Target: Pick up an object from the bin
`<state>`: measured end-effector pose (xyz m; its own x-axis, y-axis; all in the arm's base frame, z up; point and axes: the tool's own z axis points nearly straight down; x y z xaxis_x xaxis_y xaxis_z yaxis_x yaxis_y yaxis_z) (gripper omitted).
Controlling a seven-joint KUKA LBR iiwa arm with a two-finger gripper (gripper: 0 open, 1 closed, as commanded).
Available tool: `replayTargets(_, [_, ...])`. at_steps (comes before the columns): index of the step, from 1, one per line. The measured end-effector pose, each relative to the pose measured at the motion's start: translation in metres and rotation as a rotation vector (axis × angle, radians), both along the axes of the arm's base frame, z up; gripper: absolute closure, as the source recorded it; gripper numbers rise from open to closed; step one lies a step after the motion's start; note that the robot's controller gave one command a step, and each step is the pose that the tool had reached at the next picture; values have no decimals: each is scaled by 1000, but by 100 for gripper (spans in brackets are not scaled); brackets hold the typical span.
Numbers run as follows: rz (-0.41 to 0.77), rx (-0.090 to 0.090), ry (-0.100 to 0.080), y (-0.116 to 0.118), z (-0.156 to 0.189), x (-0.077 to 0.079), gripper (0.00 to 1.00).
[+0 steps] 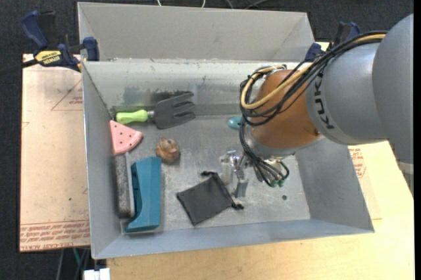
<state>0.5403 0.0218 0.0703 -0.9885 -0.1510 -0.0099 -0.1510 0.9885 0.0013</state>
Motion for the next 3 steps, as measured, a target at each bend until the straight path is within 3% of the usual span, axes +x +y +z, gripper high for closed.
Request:
replayTargets(1, [0,0,-1,0,-1,0,0])
replayTargets(2, [0,0,-1,0,-1,0,0])
replayTargets(3, [15,1,-1,36,2,-19,0])
